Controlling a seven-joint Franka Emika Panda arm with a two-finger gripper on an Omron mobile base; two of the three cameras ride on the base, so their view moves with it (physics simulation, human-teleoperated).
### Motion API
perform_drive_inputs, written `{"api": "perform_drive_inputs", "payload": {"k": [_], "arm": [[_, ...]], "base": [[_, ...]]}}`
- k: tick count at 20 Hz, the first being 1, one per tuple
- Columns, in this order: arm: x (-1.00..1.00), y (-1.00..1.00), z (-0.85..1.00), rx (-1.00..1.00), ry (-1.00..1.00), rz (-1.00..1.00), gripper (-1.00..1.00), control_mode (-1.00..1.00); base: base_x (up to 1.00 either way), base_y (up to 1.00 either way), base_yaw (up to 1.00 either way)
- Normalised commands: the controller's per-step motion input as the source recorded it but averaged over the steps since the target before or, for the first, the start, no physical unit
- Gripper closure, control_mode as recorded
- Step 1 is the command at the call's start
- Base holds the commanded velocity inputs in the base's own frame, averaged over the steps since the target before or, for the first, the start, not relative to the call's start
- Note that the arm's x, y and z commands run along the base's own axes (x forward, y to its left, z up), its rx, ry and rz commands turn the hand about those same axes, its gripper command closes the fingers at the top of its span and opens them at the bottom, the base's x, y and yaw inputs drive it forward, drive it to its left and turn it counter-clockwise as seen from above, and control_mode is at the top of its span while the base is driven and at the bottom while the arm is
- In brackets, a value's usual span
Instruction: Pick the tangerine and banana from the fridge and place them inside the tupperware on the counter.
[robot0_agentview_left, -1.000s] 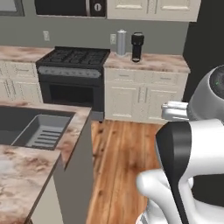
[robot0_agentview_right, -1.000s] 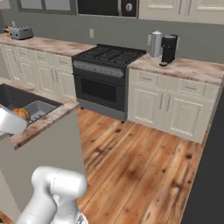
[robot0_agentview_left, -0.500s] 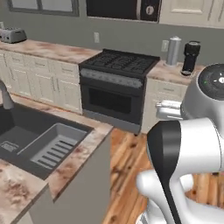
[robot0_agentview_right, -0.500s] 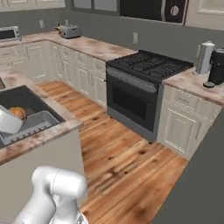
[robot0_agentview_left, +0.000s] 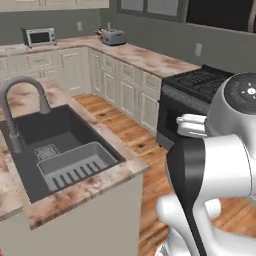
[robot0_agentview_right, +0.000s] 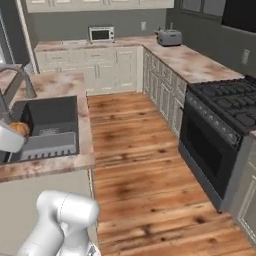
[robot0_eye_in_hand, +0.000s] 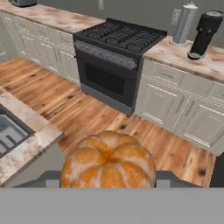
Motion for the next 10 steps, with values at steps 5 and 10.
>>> {"api": "perform_drive_inputs", "payload": {"k": [5,10], "arm": [[0.00,0.00,0.00,0.00,0.00,0.00,1.00,1.00],[0.00,0.00,0.00,0.00,0.00,0.00,1.00,1.00]], "base": [[0.82,-0.73,0.75],[0.88,-0.75,0.70]]}}
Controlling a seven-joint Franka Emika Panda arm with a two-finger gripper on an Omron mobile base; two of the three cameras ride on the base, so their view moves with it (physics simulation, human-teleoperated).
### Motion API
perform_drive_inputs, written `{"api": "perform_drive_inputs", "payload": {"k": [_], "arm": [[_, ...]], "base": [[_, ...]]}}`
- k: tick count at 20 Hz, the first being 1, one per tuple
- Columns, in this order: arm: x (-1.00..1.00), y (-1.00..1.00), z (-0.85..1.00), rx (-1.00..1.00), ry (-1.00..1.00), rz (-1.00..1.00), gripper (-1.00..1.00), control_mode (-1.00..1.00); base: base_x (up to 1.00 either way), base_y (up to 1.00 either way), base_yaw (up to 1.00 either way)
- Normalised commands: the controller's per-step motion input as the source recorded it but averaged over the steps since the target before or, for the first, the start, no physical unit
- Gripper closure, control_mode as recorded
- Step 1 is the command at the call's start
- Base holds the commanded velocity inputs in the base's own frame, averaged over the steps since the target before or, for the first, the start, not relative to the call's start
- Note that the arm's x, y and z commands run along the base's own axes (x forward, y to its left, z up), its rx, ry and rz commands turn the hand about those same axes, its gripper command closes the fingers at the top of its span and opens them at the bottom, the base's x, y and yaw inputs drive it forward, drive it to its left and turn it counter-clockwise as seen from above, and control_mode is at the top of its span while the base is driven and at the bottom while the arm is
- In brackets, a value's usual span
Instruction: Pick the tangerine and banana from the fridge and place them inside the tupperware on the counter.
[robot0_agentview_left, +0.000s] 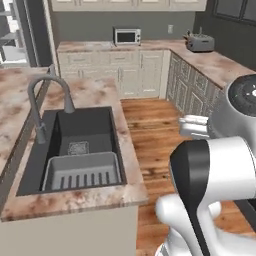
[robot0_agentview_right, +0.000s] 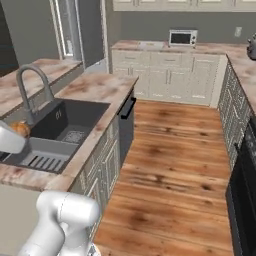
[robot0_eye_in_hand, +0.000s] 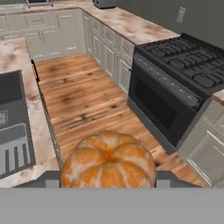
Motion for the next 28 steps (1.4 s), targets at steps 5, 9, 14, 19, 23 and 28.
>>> {"api": "perform_drive_inputs", "payload": {"k": [5,9,14,19,23,28], "arm": [[0.00,0.00,0.00,0.00,0.00,0.00,1.00,1.00],[0.00,0.00,0.00,0.00,0.00,0.00,1.00,1.00],[0.00,0.00,0.00,0.00,0.00,0.00,1.00,1.00],[0.00,0.00,0.00,0.00,0.00,0.00,1.00,1.00],[0.00,0.00,0.00,0.00,0.00,0.00,1.00,1.00],[0.00,0.00,0.00,0.00,0.00,0.00,1.00,1.00]], "base": [[0.96,-0.72,0.66],[1.00,-0.69,0.65],[1.00,-0.65,0.62],[1.00,-0.59,0.58],[1.00,-0.58,0.56],[0.79,-0.80,0.22]]}}
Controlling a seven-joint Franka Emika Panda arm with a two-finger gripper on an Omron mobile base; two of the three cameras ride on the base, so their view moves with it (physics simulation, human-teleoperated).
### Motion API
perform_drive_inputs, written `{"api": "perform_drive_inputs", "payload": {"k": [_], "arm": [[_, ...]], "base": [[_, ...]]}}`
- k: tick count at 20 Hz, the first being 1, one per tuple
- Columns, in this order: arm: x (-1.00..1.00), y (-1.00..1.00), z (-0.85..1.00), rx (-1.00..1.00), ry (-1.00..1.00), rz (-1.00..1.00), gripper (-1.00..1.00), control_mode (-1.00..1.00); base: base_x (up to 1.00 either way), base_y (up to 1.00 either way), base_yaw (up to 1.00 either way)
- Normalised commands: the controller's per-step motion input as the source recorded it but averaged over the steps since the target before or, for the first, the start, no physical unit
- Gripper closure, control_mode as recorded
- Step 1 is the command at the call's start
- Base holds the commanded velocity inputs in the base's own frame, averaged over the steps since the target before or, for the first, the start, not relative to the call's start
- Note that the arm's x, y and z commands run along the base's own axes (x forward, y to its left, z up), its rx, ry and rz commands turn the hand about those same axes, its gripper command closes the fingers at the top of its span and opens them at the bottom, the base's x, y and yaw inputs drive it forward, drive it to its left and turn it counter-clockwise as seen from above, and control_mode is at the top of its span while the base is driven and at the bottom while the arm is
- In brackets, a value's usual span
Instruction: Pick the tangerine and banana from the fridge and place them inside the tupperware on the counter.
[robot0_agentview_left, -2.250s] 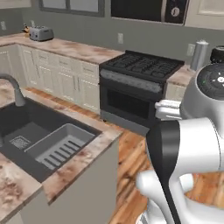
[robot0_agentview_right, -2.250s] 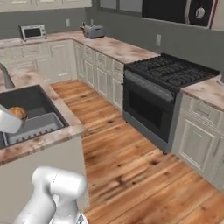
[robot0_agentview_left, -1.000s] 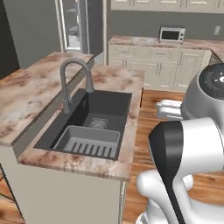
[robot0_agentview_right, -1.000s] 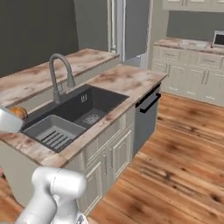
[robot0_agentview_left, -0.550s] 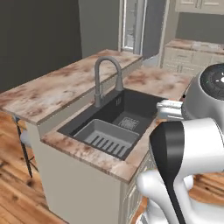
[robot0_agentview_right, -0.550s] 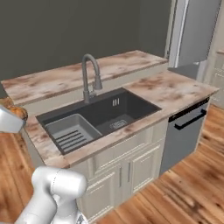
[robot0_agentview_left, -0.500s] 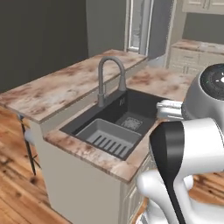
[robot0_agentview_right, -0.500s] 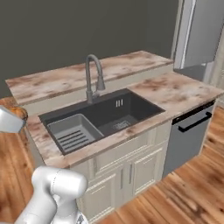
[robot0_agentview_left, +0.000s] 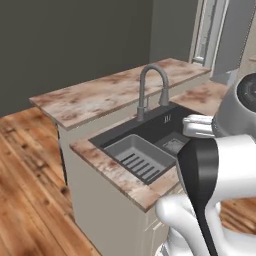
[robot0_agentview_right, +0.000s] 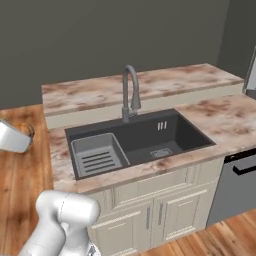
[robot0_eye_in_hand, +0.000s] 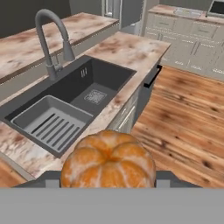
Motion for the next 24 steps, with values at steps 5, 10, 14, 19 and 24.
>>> {"api": "perform_drive_inputs", "payload": {"k": [5,10,14,19,24], "arm": [[0.00,0.00,0.00,0.00,0.00,0.00,1.00,1.00],[0.00,0.00,0.00,0.00,0.00,0.00,1.00,1.00],[0.00,0.00,0.00,0.00,0.00,0.00,1.00,1.00],[0.00,0.00,0.00,0.00,0.00,0.00,1.00,1.00],[0.00,0.00,0.00,0.00,0.00,0.00,1.00,1.00]], "base": [[0.47,-0.94,0.00],[0.32,-0.97,-0.04],[-0.48,-0.83,-0.12],[-0.54,-0.69,-0.19],[0.41,-0.80,-0.19]]}}
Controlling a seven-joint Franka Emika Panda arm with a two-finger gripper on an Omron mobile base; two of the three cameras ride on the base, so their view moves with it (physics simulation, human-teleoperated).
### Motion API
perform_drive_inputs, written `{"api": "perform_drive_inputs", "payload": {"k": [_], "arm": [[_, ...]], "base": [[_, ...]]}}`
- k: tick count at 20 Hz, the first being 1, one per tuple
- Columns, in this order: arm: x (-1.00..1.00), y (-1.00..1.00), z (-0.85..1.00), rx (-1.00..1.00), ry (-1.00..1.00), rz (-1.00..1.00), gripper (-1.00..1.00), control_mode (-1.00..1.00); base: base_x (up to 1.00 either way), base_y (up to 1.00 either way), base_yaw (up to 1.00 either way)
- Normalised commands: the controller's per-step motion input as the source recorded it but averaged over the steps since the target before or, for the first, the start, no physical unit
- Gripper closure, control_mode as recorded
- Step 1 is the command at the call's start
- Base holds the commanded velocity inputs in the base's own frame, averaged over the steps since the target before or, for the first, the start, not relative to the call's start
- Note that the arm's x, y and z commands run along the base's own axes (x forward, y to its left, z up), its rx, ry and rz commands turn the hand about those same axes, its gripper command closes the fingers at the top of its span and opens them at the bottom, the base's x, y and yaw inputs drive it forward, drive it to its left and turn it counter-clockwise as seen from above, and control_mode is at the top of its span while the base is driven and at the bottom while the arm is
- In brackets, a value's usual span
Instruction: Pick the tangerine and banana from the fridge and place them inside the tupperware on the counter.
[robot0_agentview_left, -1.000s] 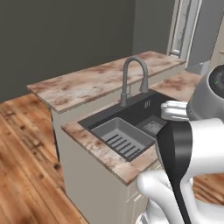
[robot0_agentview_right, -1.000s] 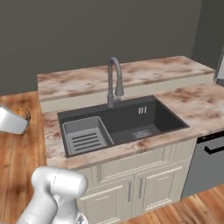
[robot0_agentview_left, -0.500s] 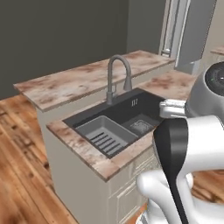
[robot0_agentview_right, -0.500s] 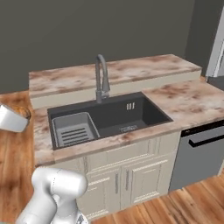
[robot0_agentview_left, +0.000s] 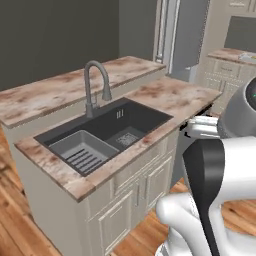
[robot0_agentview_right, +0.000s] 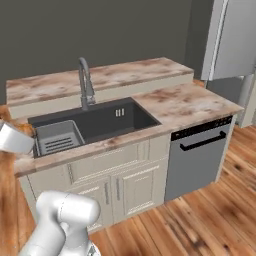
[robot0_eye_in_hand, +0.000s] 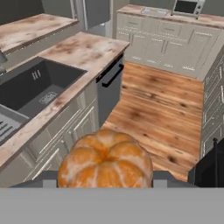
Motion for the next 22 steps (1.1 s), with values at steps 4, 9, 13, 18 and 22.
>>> {"api": "perform_drive_inputs", "payload": {"k": [4,9,13,18,22], "arm": [[0.00,0.00,0.00,0.00,0.00,0.00,1.00,1.00],[0.00,0.00,0.00,0.00,0.00,0.00,1.00,1.00],[0.00,0.00,0.00,0.00,0.00,0.00,1.00,1.00],[0.00,0.00,0.00,0.00,0.00,0.00,1.00,1.00],[0.00,0.00,0.00,0.00,0.00,0.00,1.00,1.00]], "base": [[0.75,-0.84,-0.33],[0.78,-0.85,-0.43],[0.91,-0.87,-0.33],[1.00,-0.80,-0.02],[1.00,-0.78,0.00]]}}
